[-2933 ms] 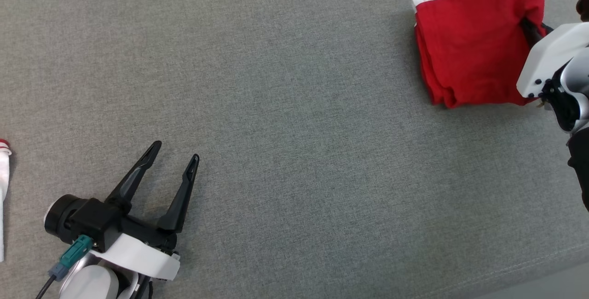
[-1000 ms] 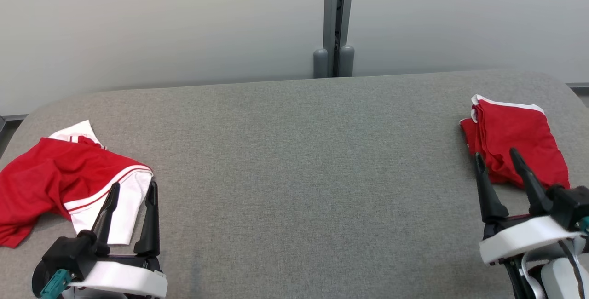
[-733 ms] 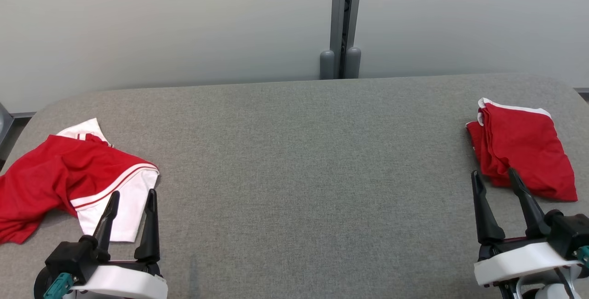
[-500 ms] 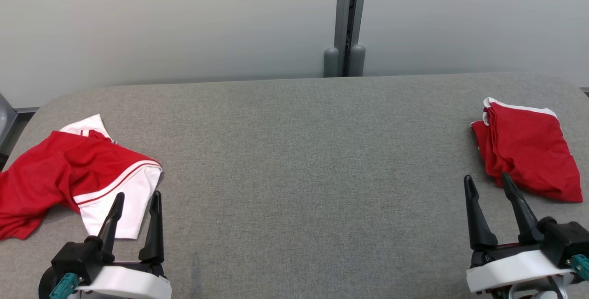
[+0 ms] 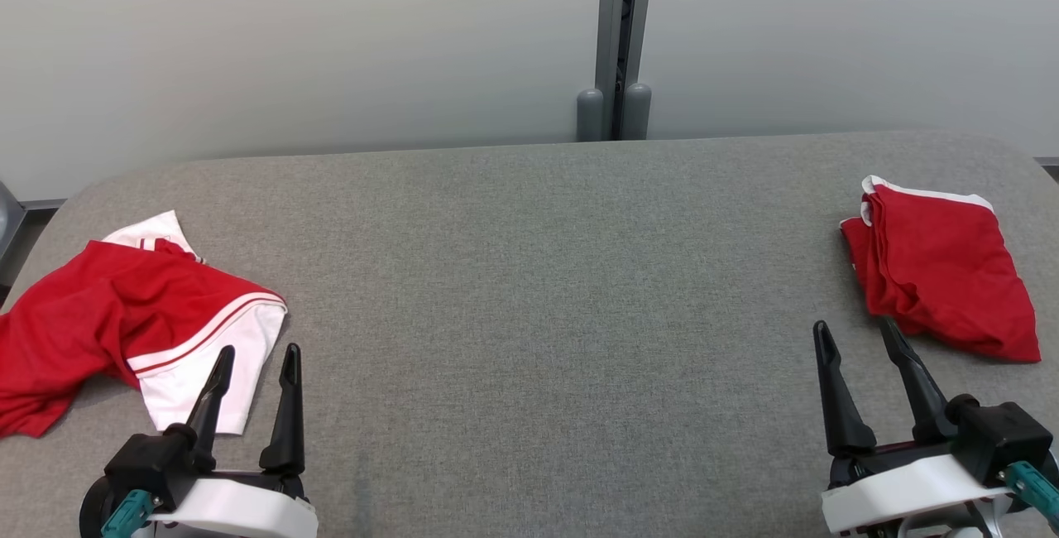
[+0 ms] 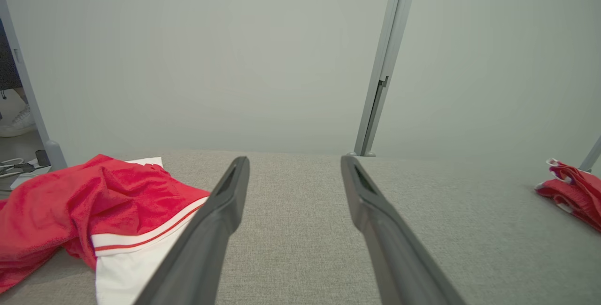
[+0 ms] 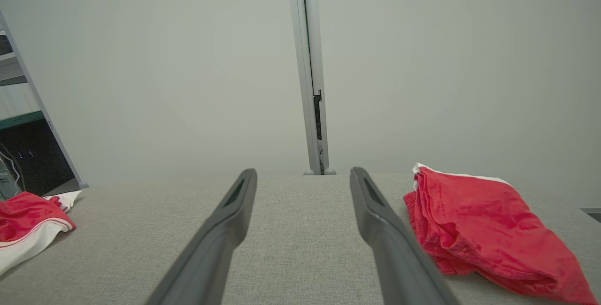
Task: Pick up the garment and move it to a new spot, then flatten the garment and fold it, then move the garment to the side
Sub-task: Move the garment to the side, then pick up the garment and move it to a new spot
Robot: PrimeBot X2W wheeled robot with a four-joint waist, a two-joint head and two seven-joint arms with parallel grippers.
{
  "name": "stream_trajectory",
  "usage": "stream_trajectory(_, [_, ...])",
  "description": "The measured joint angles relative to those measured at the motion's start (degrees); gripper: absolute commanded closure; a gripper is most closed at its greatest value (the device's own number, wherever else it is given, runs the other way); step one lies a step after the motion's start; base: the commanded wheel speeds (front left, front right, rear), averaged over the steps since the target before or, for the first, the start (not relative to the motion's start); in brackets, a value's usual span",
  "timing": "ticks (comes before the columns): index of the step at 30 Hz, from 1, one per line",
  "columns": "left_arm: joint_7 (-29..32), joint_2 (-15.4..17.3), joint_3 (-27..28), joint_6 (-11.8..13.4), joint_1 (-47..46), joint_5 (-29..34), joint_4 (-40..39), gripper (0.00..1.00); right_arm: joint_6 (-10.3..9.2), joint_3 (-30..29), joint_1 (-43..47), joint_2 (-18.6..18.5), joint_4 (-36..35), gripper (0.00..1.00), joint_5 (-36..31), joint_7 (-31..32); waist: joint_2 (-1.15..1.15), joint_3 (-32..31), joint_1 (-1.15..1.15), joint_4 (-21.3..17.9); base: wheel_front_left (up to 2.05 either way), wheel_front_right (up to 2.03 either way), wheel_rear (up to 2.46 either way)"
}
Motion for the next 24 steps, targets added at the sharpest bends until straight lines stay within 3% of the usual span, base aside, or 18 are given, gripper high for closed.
stream_trajectory(15, [0.0,0.0,-0.6,0.0,-0.1,0.0,0.6,0.0,-0.01,0.8,-0.1,0.2,0.9,0.0,0.0,0.0,0.0,0.1,0.0,0.4,0.0,0.0,0.0])
stream_trajectory(24, [0.0,0.1,-0.1,0.0,-0.3,-0.1,2.3,0.0,0.0,1.5,-0.2,0.2,1.5,0.0,0.0,0.0,0.0,-0.1,0.0,3.9,0.0,0.0,0.0])
